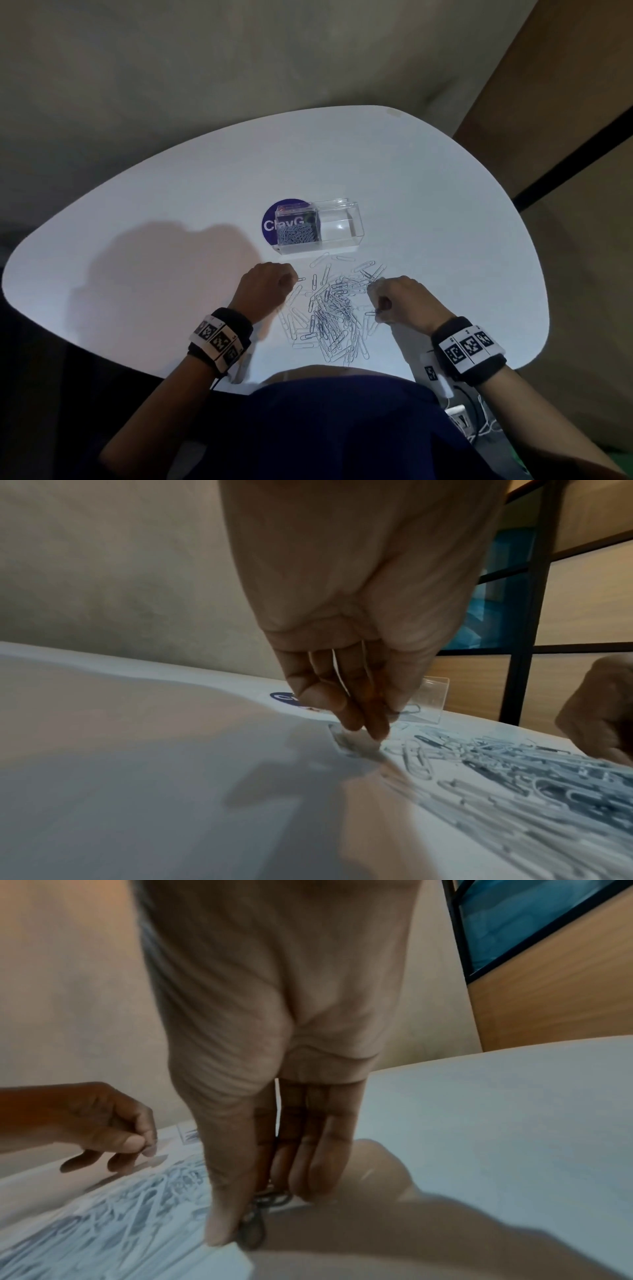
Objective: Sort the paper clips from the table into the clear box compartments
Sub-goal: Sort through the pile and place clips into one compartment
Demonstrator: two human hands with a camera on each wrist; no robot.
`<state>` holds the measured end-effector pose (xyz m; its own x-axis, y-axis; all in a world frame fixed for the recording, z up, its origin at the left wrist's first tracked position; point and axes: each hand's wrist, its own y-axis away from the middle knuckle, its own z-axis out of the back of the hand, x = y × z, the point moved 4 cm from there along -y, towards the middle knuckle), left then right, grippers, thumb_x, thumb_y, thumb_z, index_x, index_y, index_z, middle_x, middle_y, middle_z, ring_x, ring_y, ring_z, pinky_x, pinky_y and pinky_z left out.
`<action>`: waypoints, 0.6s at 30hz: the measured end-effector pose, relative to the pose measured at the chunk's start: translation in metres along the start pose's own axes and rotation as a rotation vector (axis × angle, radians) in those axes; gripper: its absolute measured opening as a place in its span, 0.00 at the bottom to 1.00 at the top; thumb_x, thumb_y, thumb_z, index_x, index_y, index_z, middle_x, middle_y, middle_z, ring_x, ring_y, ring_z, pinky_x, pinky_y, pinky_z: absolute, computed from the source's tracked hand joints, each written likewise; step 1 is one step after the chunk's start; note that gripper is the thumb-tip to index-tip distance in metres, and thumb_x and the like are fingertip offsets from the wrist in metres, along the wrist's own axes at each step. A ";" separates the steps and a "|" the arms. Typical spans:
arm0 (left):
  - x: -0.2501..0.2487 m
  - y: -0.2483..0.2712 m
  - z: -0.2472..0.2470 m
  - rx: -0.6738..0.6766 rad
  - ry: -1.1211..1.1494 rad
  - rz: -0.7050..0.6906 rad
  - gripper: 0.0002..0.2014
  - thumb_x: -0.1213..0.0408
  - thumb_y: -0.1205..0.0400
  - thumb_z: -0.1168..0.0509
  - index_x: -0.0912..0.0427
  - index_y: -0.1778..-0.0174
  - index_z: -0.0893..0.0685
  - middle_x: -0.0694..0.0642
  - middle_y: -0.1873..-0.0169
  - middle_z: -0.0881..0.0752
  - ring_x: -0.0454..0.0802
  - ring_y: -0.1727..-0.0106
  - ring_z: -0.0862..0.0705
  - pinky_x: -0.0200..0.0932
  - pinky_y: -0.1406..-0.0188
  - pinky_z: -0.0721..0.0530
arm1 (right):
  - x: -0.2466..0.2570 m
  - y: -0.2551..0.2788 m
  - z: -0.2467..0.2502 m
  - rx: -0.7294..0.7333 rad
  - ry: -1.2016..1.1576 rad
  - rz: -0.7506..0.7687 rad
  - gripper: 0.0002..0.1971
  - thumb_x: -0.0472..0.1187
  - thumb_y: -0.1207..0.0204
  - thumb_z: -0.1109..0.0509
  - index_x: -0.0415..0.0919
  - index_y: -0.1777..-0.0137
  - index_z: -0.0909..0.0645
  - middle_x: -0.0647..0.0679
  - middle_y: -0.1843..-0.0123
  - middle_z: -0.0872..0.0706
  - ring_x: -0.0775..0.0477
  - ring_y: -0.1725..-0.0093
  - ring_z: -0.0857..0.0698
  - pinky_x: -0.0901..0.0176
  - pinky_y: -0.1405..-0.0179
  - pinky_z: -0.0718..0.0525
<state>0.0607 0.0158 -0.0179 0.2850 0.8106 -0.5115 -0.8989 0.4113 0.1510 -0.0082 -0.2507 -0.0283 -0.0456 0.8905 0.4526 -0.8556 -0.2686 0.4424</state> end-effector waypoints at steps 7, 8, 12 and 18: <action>-0.008 -0.002 0.004 0.087 0.464 0.111 0.06 0.74 0.32 0.29 0.58 0.69 0.13 0.51 0.71 0.10 0.48 0.73 0.13 0.37 0.67 0.15 | -0.002 0.000 0.004 -0.067 -0.158 0.014 0.13 0.39 0.34 0.22 0.51 0.66 0.25 0.57 0.61 0.13 0.56 0.60 0.16 0.56 0.59 0.19; -0.008 -0.002 0.003 0.102 0.490 0.121 0.06 0.75 0.31 0.29 0.59 0.67 0.12 0.52 0.71 0.10 0.51 0.72 0.13 0.38 0.68 0.15 | 0.000 0.000 0.006 -0.075 -0.193 0.018 0.14 0.38 0.33 0.21 0.51 0.67 0.25 0.57 0.62 0.13 0.58 0.62 0.17 0.59 0.60 0.20; -0.005 -0.006 -0.004 0.157 0.502 0.188 0.11 0.75 0.23 0.36 0.58 0.55 0.10 0.49 0.73 0.12 0.43 0.74 0.15 0.35 0.70 0.16 | 0.000 0.001 0.012 -0.108 -0.520 -0.039 0.19 0.28 0.30 0.22 0.54 0.70 0.21 0.56 0.67 0.16 0.53 0.69 0.20 0.60 0.64 0.20; 0.003 -0.009 -0.012 0.216 0.606 0.269 0.09 0.70 0.23 0.36 0.59 0.66 0.11 0.58 0.77 0.17 0.50 0.78 0.24 0.39 0.76 0.25 | 0.005 -0.003 0.021 -0.161 -0.721 -0.119 0.04 0.25 0.30 0.21 0.32 0.57 0.10 0.47 0.65 0.11 0.45 0.61 0.15 0.52 0.57 0.16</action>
<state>0.0657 0.0100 -0.0309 -0.2310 0.5462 -0.8051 -0.8080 0.3533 0.4715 0.0045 -0.2533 -0.0111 0.3540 0.4337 0.8286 -0.9010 -0.0795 0.4265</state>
